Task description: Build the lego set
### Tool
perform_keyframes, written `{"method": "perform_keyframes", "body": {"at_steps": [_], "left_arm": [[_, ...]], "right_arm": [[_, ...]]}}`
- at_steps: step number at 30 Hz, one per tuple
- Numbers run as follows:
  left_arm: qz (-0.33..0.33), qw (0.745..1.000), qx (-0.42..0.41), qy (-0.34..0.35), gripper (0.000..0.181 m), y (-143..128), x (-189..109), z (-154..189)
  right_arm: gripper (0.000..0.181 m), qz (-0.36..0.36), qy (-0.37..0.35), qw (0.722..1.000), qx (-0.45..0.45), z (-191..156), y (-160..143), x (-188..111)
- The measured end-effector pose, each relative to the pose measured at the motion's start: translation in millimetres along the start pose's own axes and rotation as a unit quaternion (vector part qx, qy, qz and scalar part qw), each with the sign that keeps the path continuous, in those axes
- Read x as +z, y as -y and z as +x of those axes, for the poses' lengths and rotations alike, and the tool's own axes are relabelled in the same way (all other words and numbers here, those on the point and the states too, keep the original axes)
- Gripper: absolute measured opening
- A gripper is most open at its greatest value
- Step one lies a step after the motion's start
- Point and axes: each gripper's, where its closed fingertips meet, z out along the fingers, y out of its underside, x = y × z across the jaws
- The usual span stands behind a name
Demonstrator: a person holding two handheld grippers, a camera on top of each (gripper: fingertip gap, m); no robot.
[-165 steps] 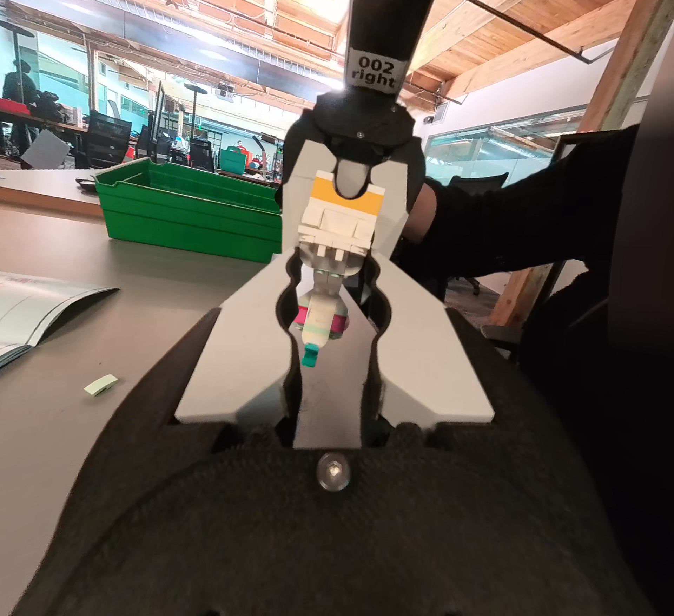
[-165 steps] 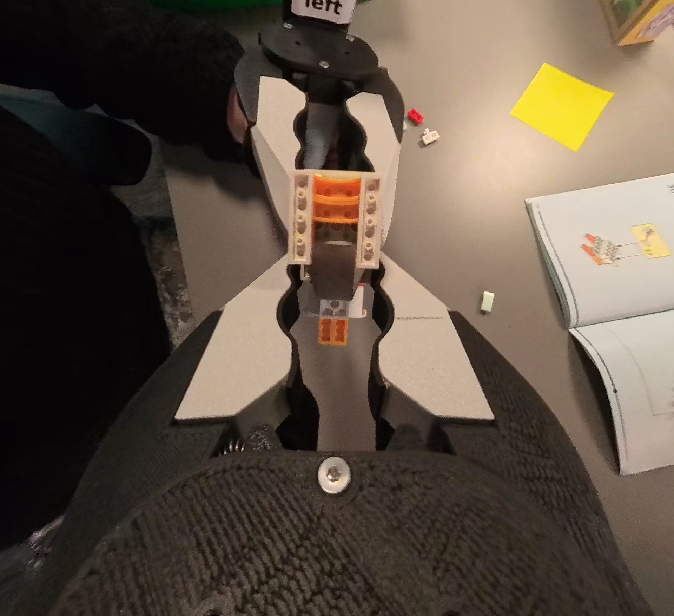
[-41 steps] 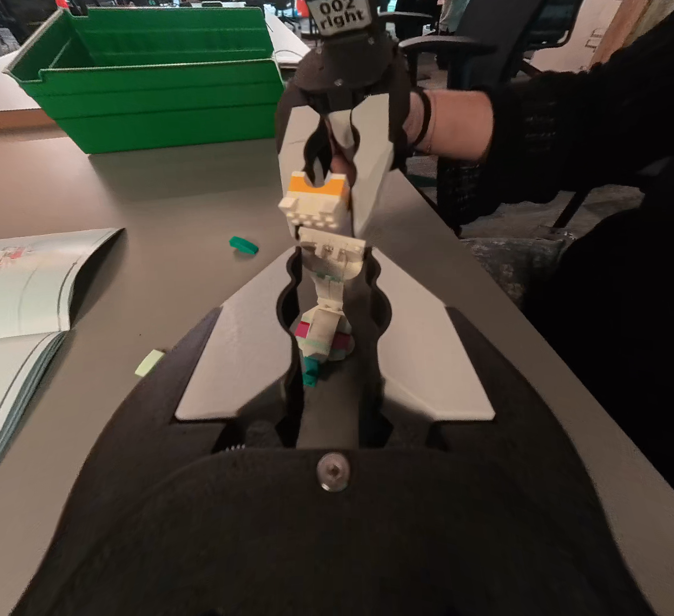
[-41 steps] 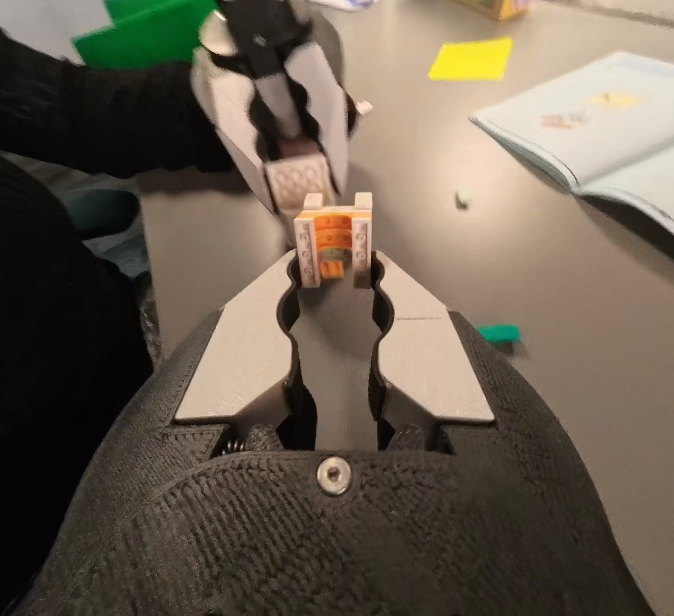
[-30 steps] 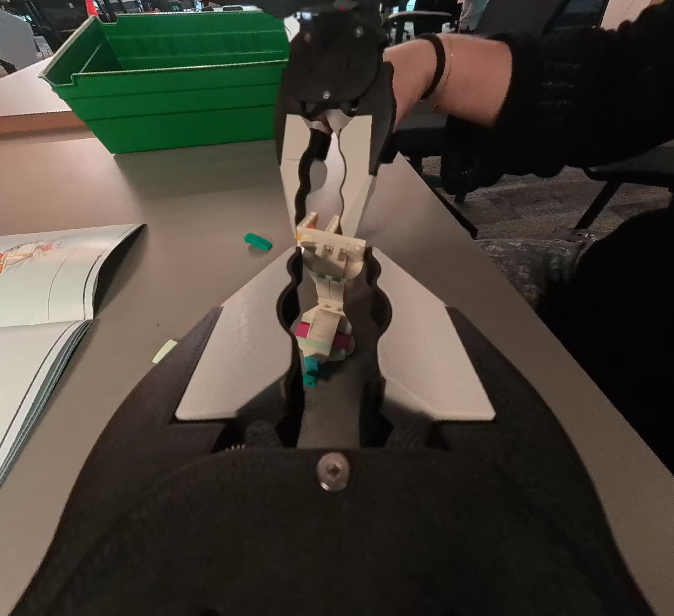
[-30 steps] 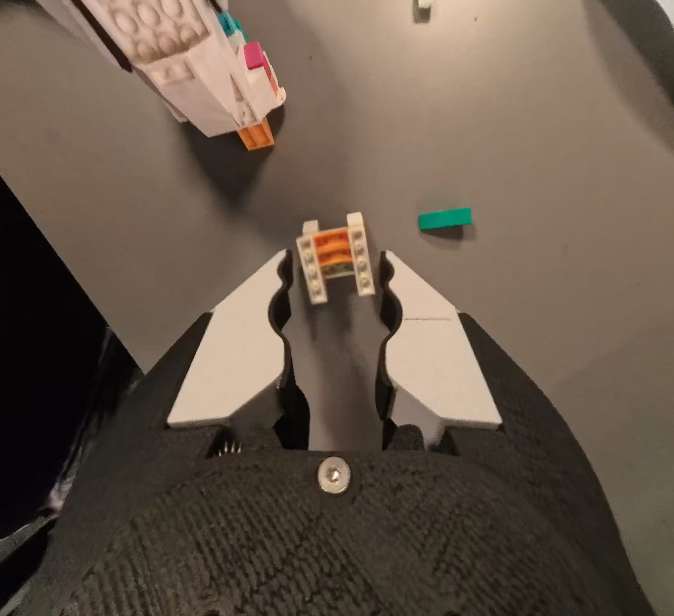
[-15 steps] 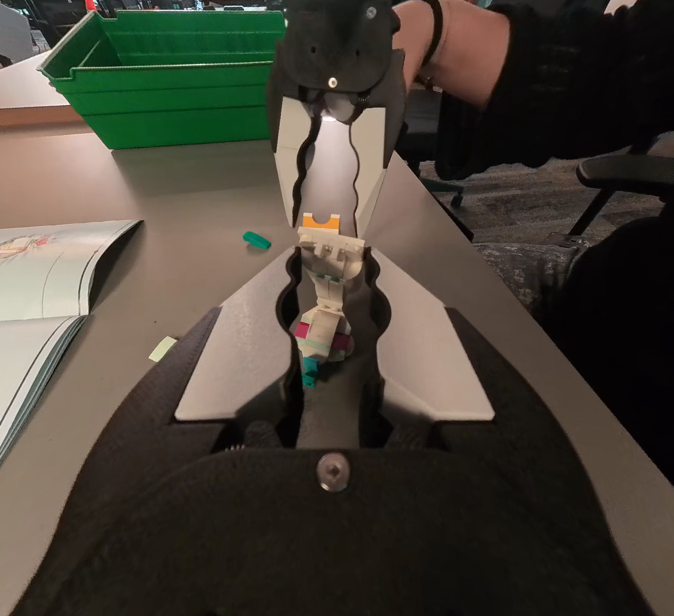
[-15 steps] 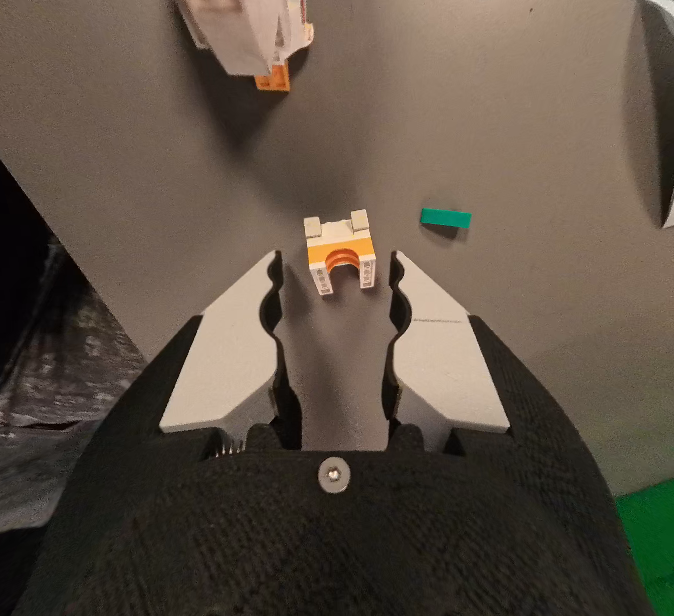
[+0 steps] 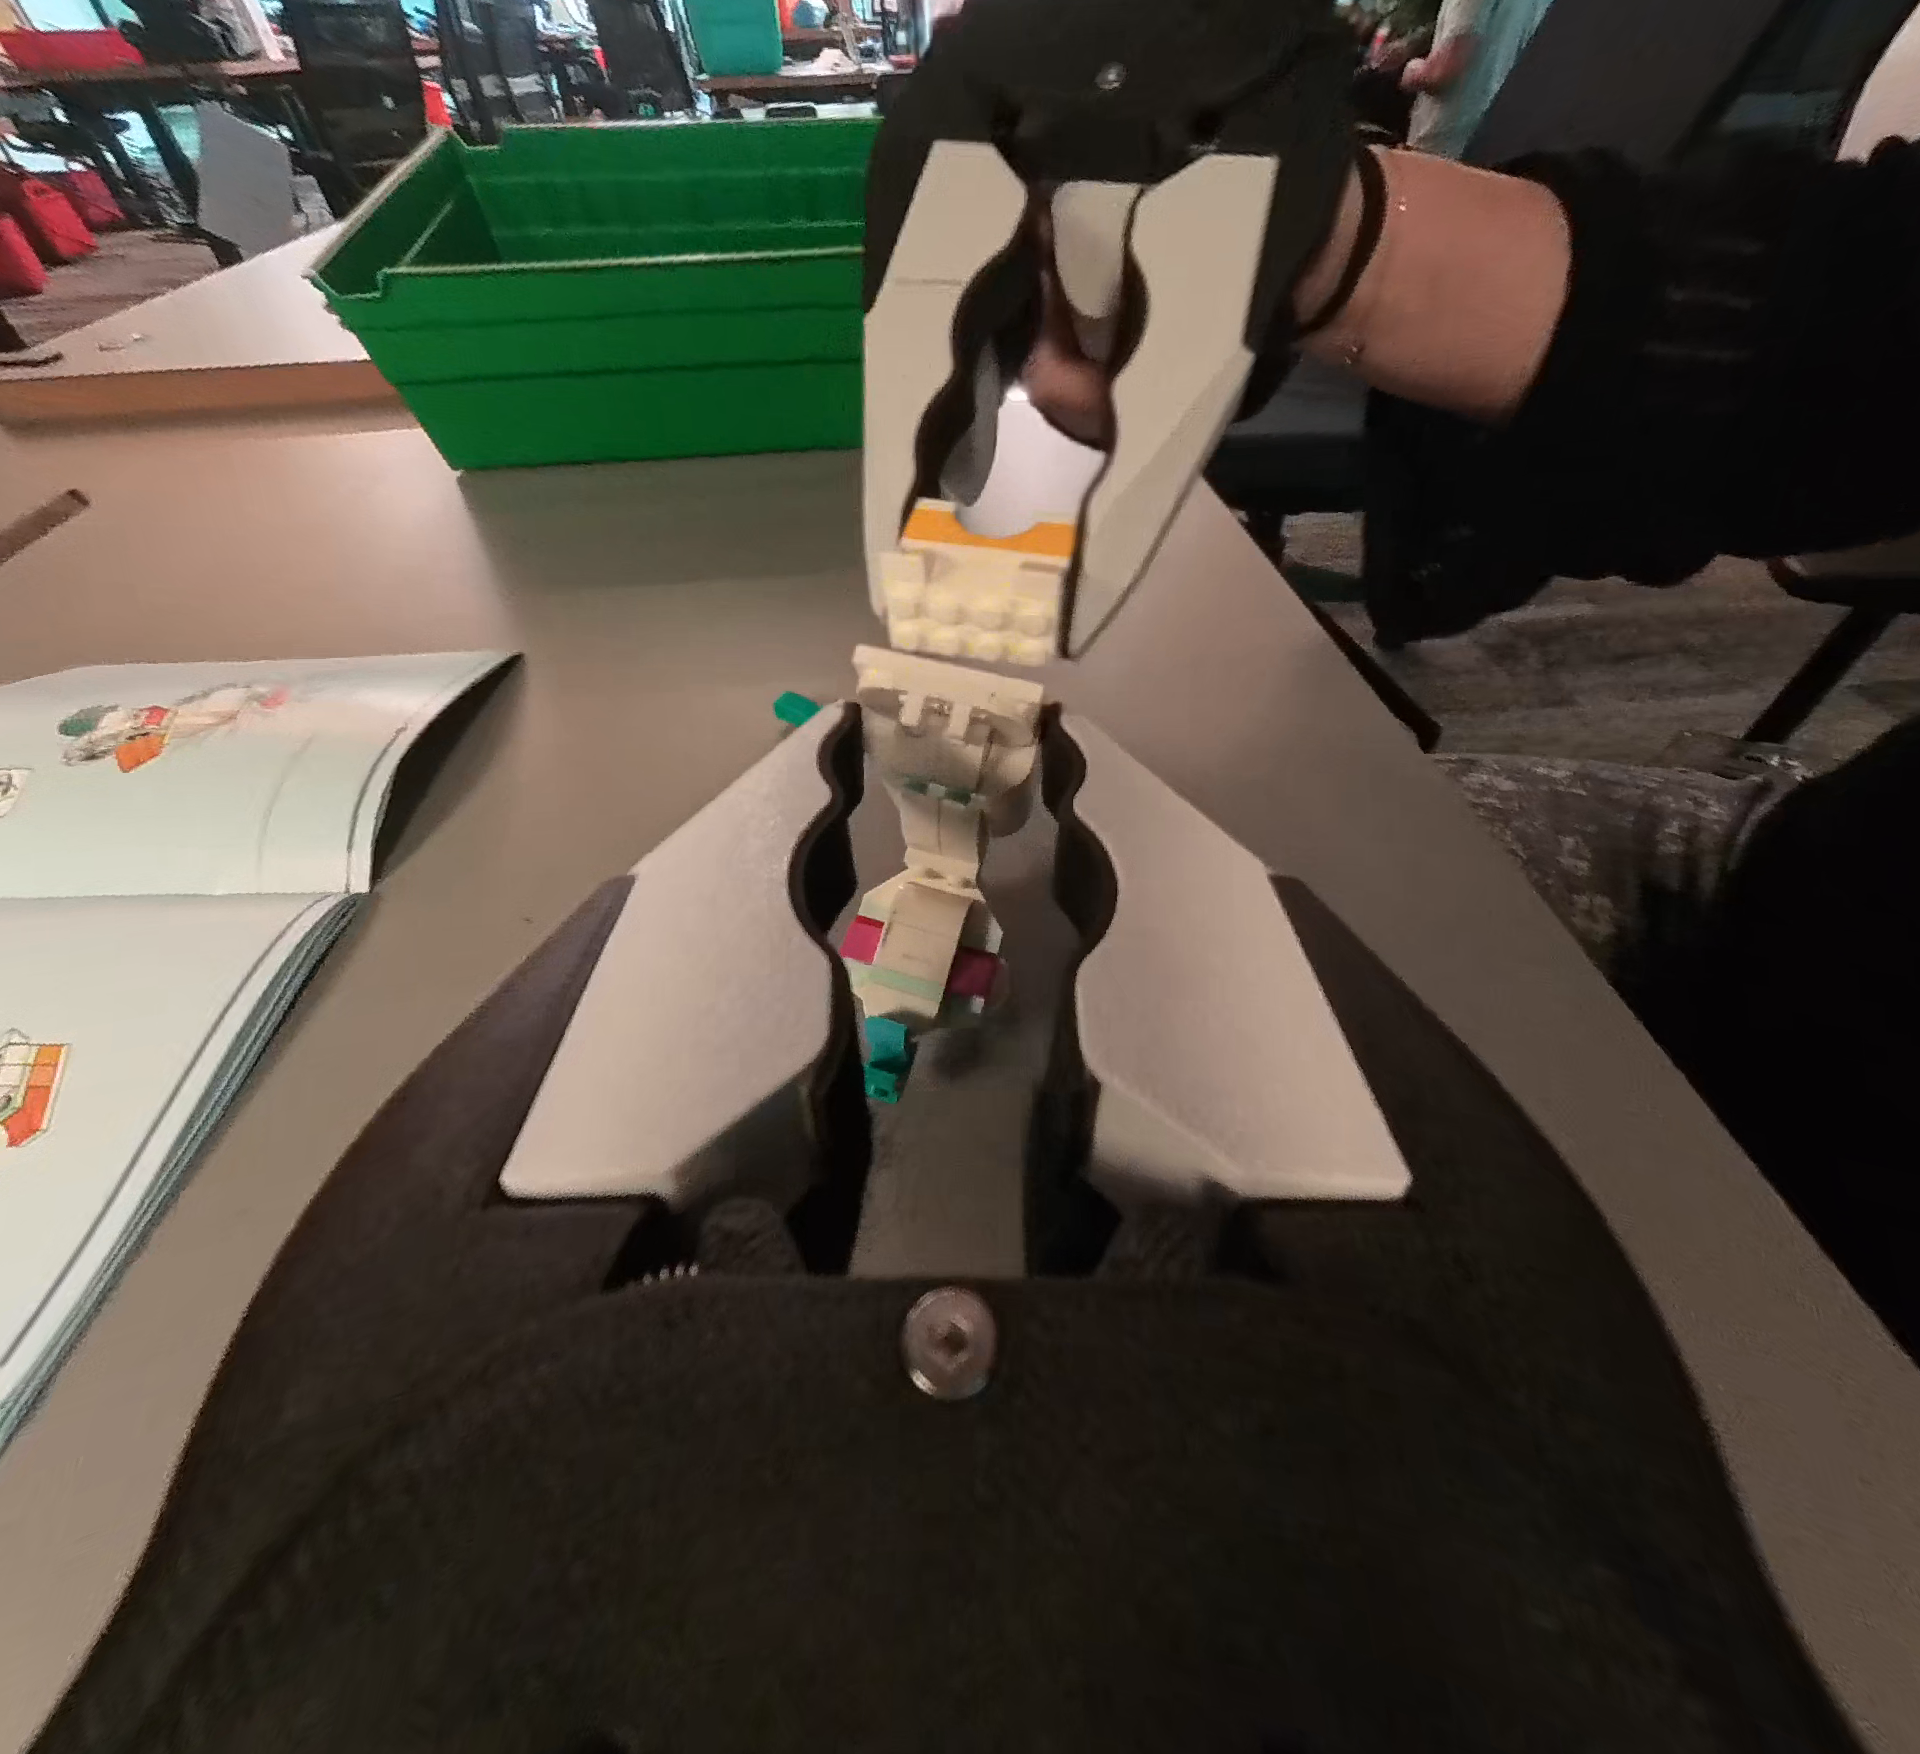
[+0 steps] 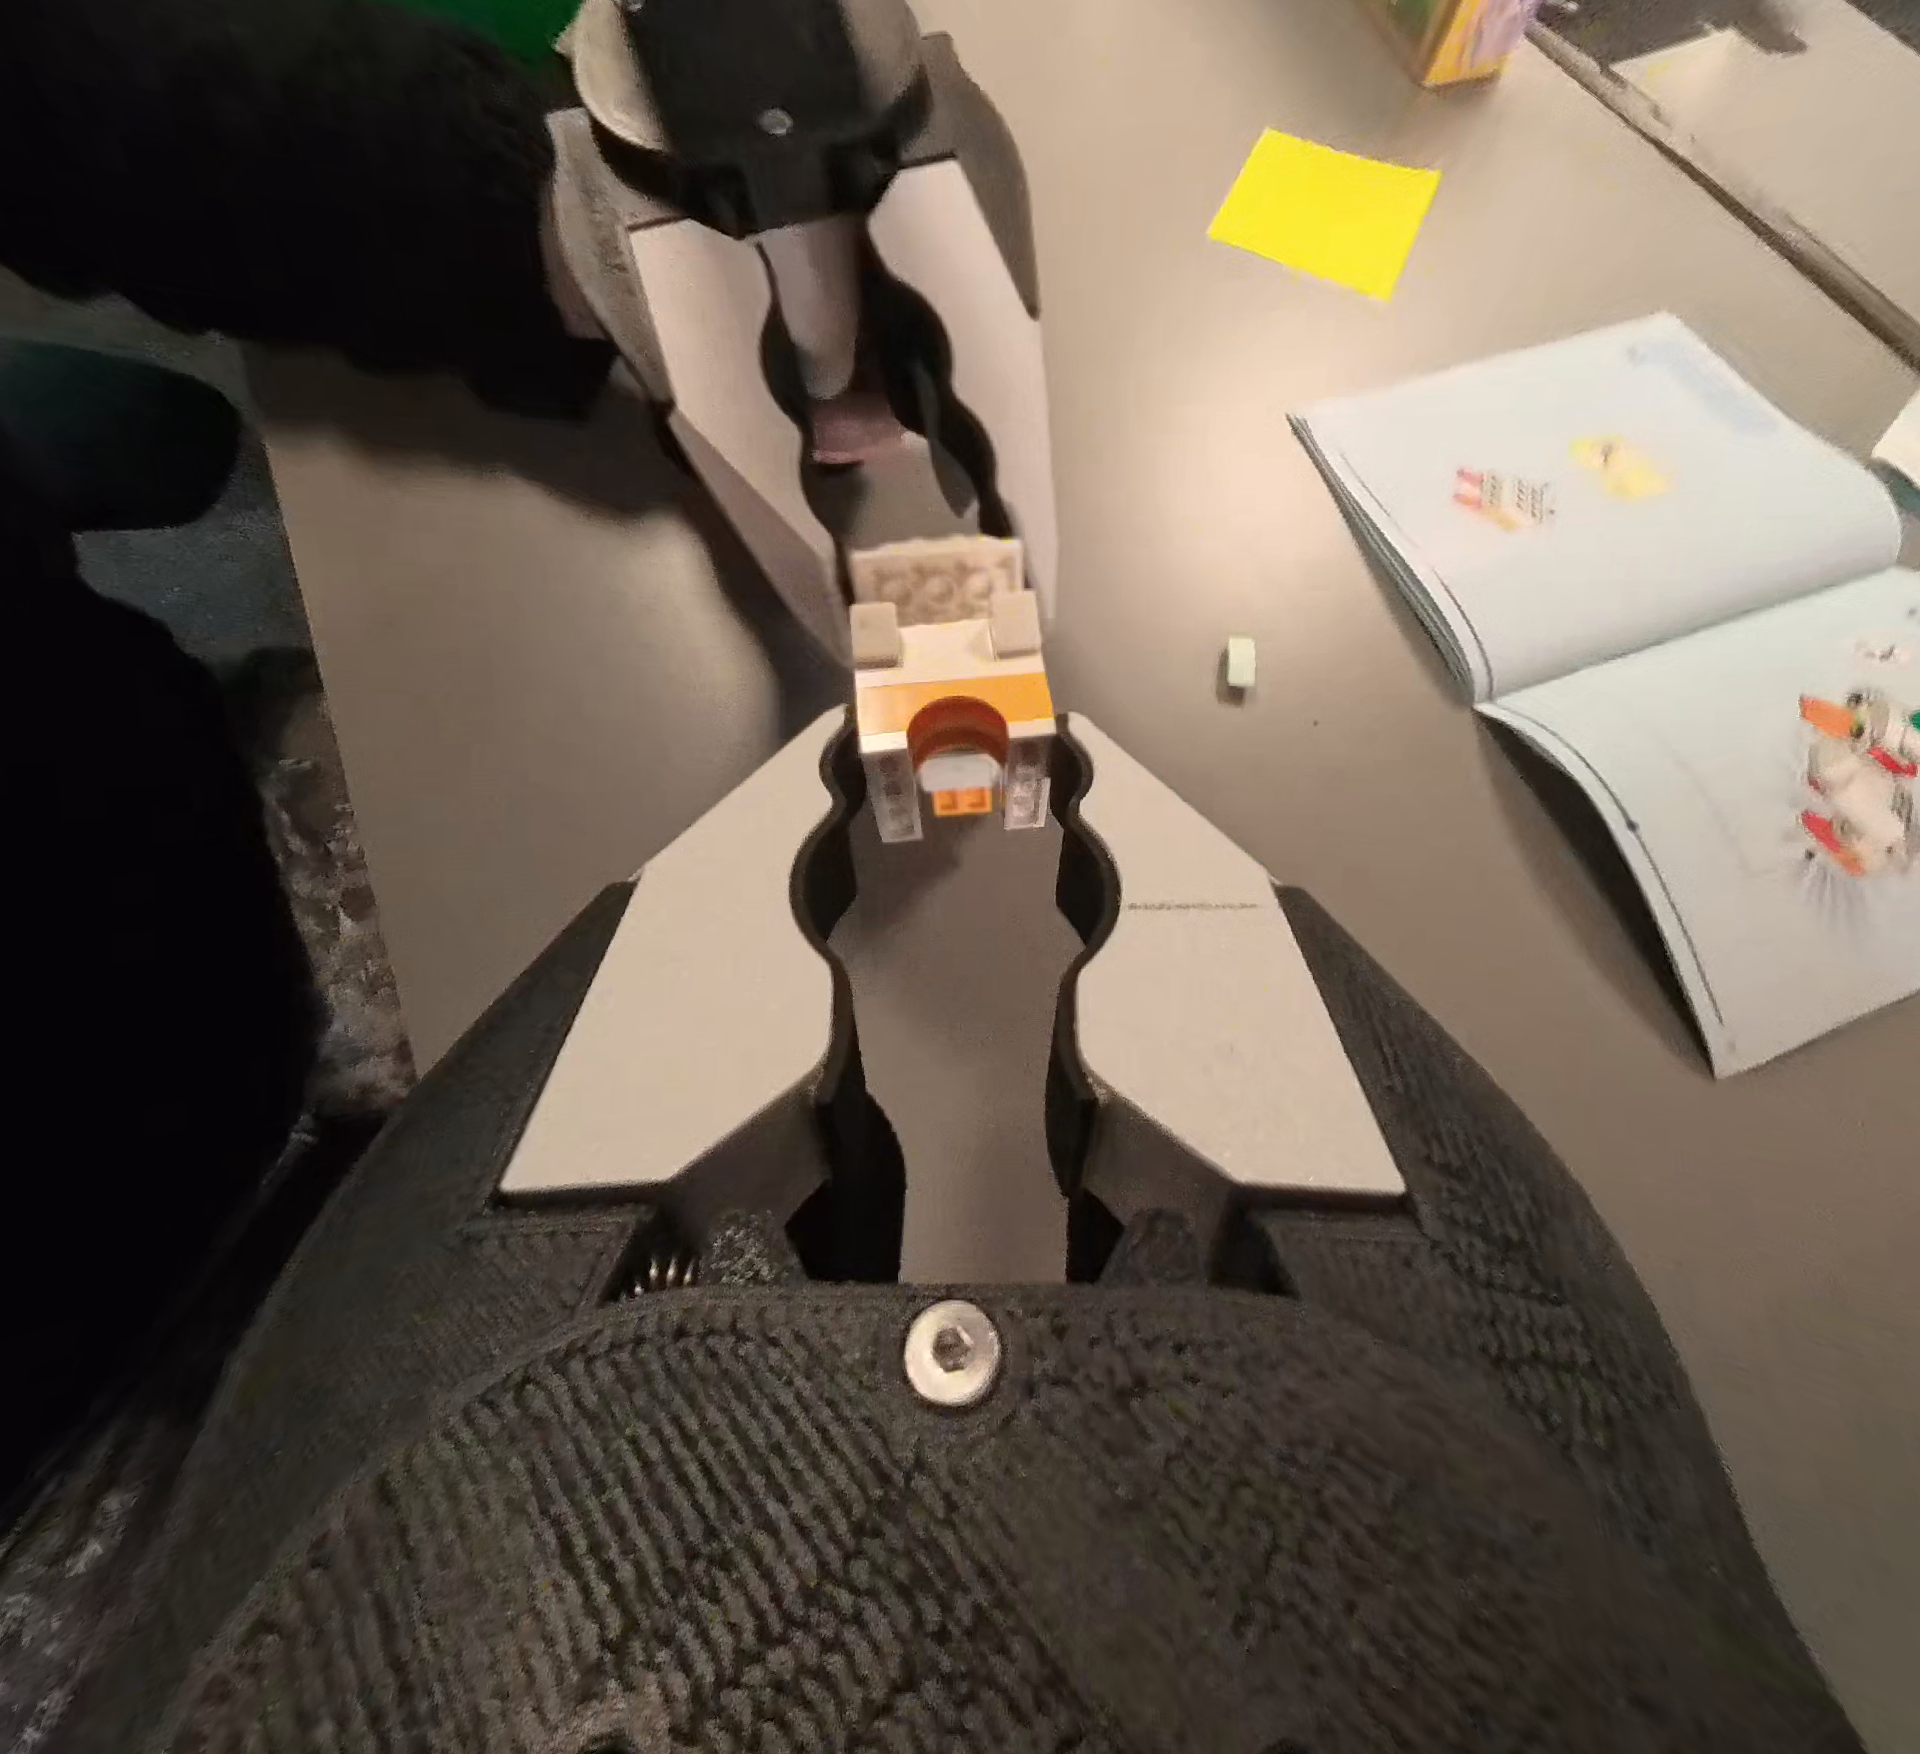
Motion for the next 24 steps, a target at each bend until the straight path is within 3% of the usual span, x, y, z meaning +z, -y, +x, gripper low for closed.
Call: {"method": "perform_keyframes", "body": {"at_steps": [11, 19, 24], "left_arm": [[-0.032, 0.999, 0.013, 0.015, 0.033, -4.0, 2.4, 0.1], [-0.071, 0.997, -0.003, 0.003, 0.034, -7.9, 10.2, 1.9], [-0.073, 0.996, -0.013, -0.043, 0.04, -11.2, 13.5, 9.9]], "right_arm": [[0.035, -0.069, -0.008, 0.997, -0.044, -1.1, -1.5, 7.5], [0.035, -0.01, 0.012, 0.999, 0.029, 1.3, -10.8, 4.5], [0.035, 0.011, 0.012, 0.999, 0.046, 2.1, -14.5, 1.5]]}}
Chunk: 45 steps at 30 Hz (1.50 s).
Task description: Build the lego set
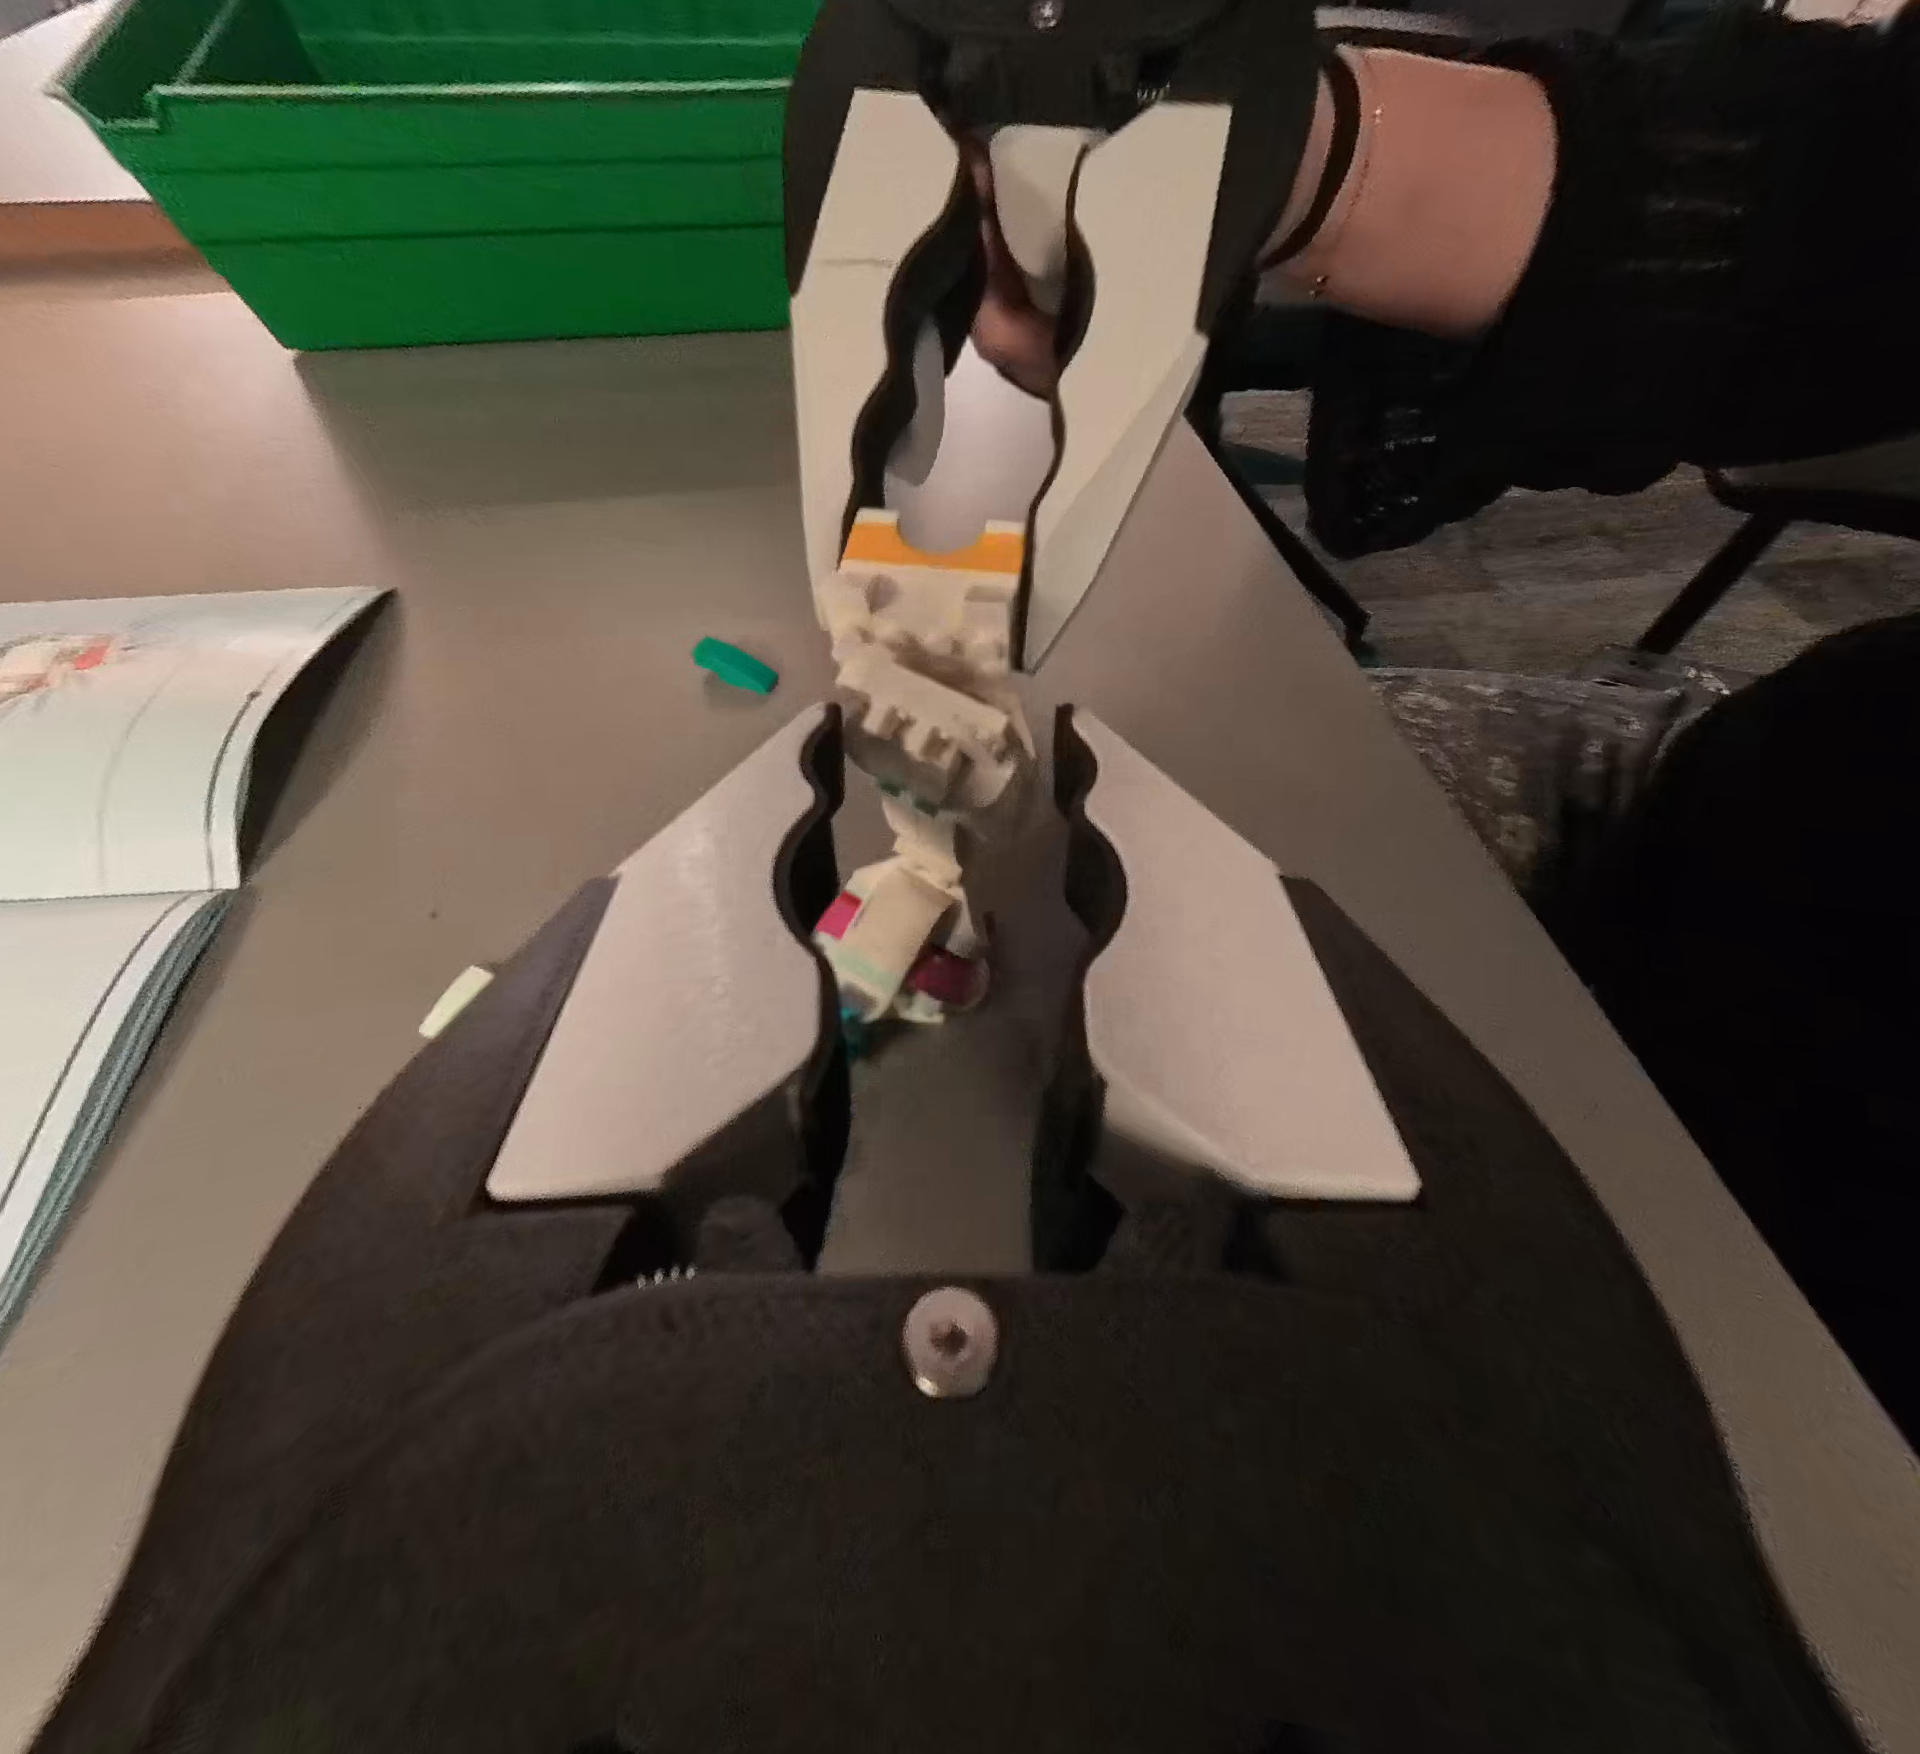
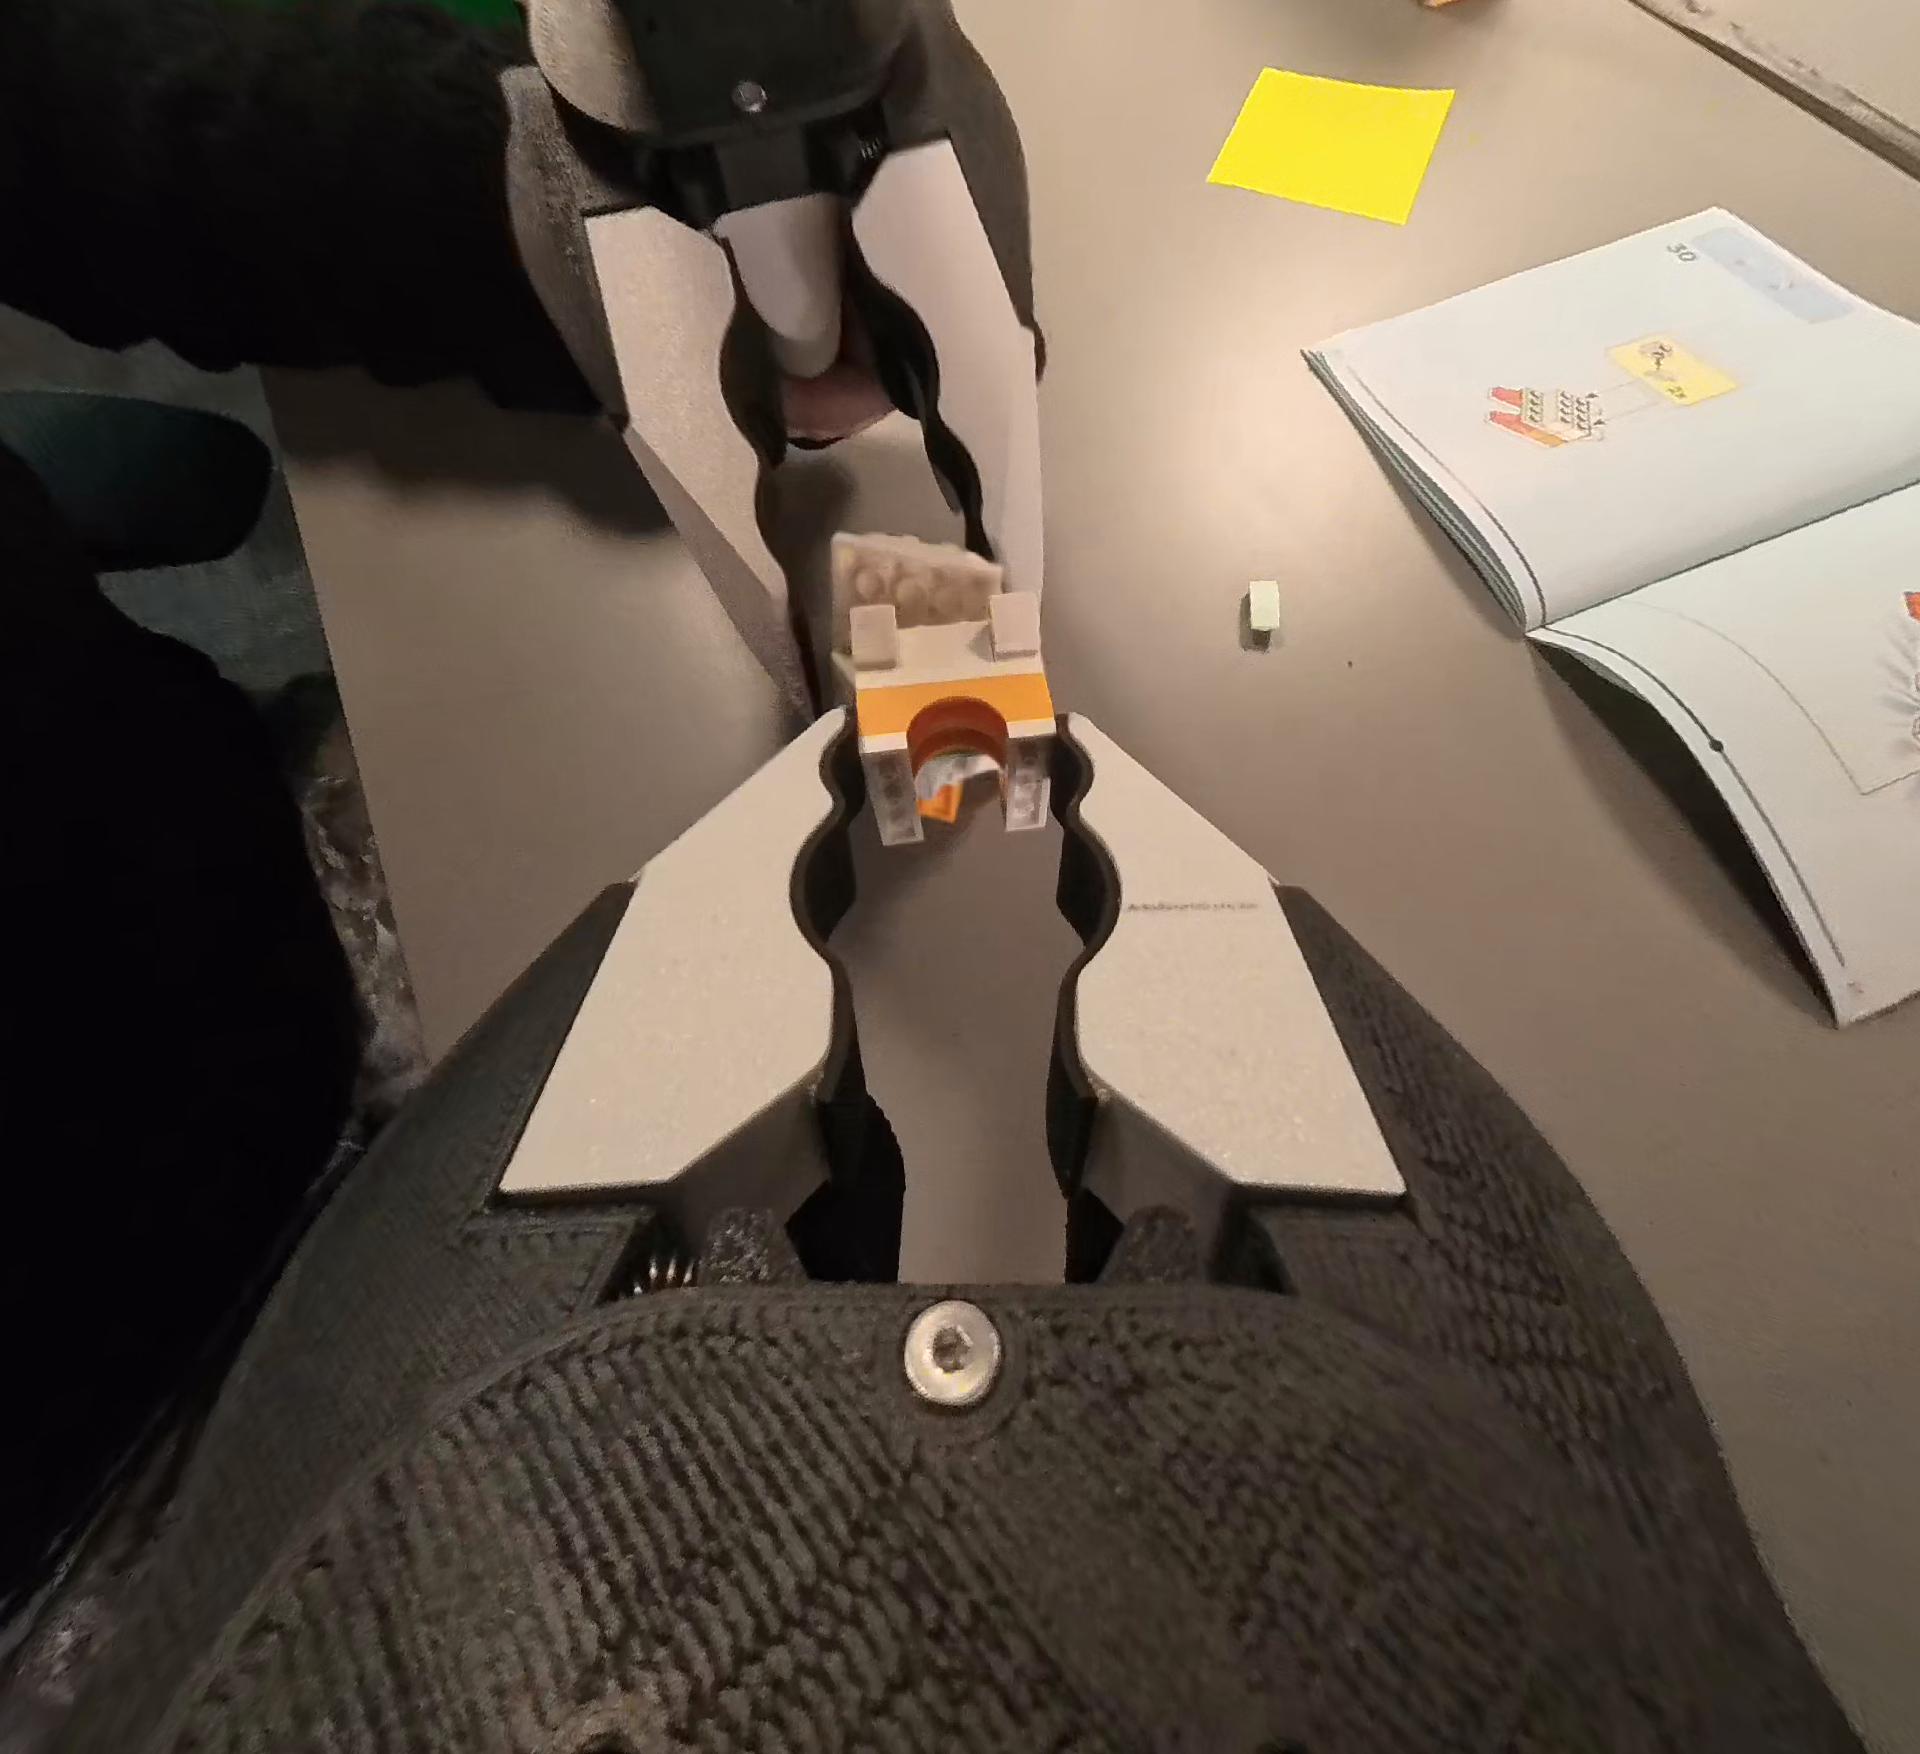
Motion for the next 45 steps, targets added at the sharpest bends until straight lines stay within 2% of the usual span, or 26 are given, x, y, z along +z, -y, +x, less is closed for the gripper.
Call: {"method": "perform_keyframes", "body": {"at_steps": [4, 10, 16, 23, 27, 28, 30, 33, 37, 45], "left_arm": [[-0.005, 1.0, -0.003, -0.019, 0.04, -4.7, 2.9, 3.7], [0.011, 0.999, -0.015, -0.044, 0.053, -3.3, -7.8, 3.3], [0.009, 0.998, -0.026, -0.06, 0.041, -4.1, -16.9, 1.0], [-0.011, 0.996, -0.016, -0.084, 0.03, -9.2, -12.9, 11.5], [-0.016, 0.997, -0.025, -0.073, 0.052, -14.4, -10.4, 6.2], [-0.017, 0.997, -0.024, -0.075, 0.053, -15.3, -10.7, 5.9], [-0.015, 0.996, -0.033, -0.085, 0.051, -14.7, -12.5, 6.8], [-0.016, 0.993, -0.044, -0.106, 0.046, -14.6, -16.2, 10.6], [-0.013, 0.99, -0.044, -0.136, 0.039, -13.3, -22.6, 16.9], [-0.018, 0.986, -0.036, -0.163, 0.036, -12.6, -24.4, 28.2]], "right_arm": [[0.035, 0.006, 0.001, 1.0, 0.007, 0.3, -1.4, -1.0], [0.035, 0.014, -0.017, 1.0, 0.012, 0.6, -2.0, -6.0], [0.035, -0.002, -0.015, 1.0, 0.022, -12.6, -10.3, -8.3], [0.035, -0.019, -0.036, 0.999, 0.024, -4.7, -17.7, -3.0], [0.035, -0.021, -0.037, 0.999, 0.025, -2.9, -19.8, -1.9], [0.035, -0.021, -0.043, 0.999, 0.023, -1.6, -19.8, -3.2], [0.035, -0.012, -0.04, 0.999, 0.025, -4.1, -17.1, -7.3], [0.035, 0.0, 0.001, 1.0, 0.031, -23.4, -12.2, -11.0], [0.035, -0.021, 0.036, 0.999, 0.029, -45.9, -16.5, -3.4], [0.035, -0.039, -0.017, 0.999, 0.027, -28.3, -25.1, -0.7]]}}
